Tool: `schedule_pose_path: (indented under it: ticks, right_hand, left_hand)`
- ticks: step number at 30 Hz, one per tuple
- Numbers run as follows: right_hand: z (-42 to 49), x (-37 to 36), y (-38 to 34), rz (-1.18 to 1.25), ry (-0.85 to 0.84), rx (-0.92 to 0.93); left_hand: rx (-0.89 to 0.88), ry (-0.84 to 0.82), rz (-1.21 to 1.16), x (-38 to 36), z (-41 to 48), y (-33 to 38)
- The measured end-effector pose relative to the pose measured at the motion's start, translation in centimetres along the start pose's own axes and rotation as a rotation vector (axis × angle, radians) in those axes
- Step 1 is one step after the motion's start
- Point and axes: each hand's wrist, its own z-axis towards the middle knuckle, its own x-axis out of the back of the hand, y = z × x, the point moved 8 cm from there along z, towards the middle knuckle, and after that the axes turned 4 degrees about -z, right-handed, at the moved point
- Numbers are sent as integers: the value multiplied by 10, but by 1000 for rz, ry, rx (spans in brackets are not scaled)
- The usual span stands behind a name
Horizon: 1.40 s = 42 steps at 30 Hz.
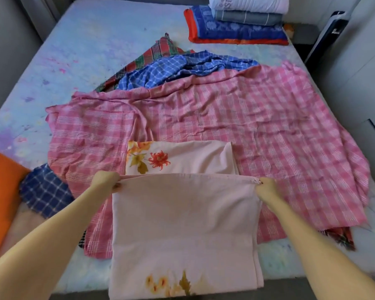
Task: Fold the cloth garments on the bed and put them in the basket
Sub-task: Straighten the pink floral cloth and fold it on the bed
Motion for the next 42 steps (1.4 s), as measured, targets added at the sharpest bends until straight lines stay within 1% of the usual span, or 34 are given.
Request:
schedule_pose_path:
  ticks: [1, 3, 5, 6, 9, 11, 14, 17, 19, 20, 22, 24, 25, 26, 27, 30, 32, 33, 34, 35, 36, 37, 39, 40, 41, 42]
  right_hand:
    - [17, -6, -3, -53, 1, 21]
    - [48, -16, -10, -181, 30, 60]
    - [69, -23, -22, -209, 65, 99]
    - [81, -28, -28, -199, 71, 125]
    - [115, -43, -46, -181, 59, 141]
    - [139, -50, -54, -175, 74, 124]
    - [181, -63, -61, -103, 104, 77]
    - [214, -73, -72, -94, 99, 55]
    - [234, -81, -75, -66, 61, 38]
    - [243, -85, -74, -19, 23, 25]
    - [258, -87, -70, 160, -47, 9]
    - [269, -75, -61, 396, -30, -29]
    - [270, -67, -56, 470, -6, -35]
    - [273, -62, -52, 486, 8, -27]
    - [277, -58, -50, 448, 14, 1]
    - [285, -60, -61, 213, 12, 156]
    - [285, -73, -79, 108, -70, 286]
    - [285, -81, -88, -1, -108, 369]
    - [284, -89, -96, -159, -117, 462]
    - [281, -95, -104, -311, -86, 558]
    - [277, -98, -110, -421, -28, 642]
    - [271, -98, -115, -477, 36, 705]
    - [254, -87, -121, -436, 135, 788]
    - [245, -80, -120, -388, 140, 812]
    - [236, -74, -117, -335, 93, 824]
    - [228, -72, -111, -295, -24, 802]
  left_hand:
    - [-25, 0, 87, -13, 15, 5]
    - [-151, 3, 336, -35, 36, 21]
    - [-321, 33, 539, -53, 45, 41]
    - [-395, 46, 598, -65, 50, 49]
    - [-618, 60, 714, -110, 62, 77]
    - [-739, 84, 720, -135, 69, 94]
    - [-930, 135, 768, -171, 87, 116]
    - [-1062, 73, 899, -205, 112, 127]
    - [-1044, 41, 967, -217, 130, 127]
    - [-1005, 28, 988, -221, 137, 126]
    - [-970, 12, 1003, -222, 146, 124]
    - [-985, 6, 992, -220, 152, 126]
    - [-1000, 12, 977, -215, 152, 127]
    - [-985, 10, 962, -211, 155, 129]
    - [-965, 5, 943, -207, 158, 130]
    - [-869, -23, 914, -194, 169, 131]
    - [-823, -82, 901, -184, 173, 131]
    - [-822, -113, 909, -180, 174, 130]
    - [-835, -135, 932, -176, 174, 131]
    - [-884, -148, 956, -172, 172, 133]
    - [-962, -147, 977, -168, 169, 136]
    - [-1070, -143, 990, -164, 165, 139]
    - [-1221, -131, 997, -157, 156, 141]
    - [-1245, -120, 983, -152, 152, 140]
    - [-1272, -93, 976, -148, 148, 140]
    - [-1265, -78, 985, -145, 142, 141]
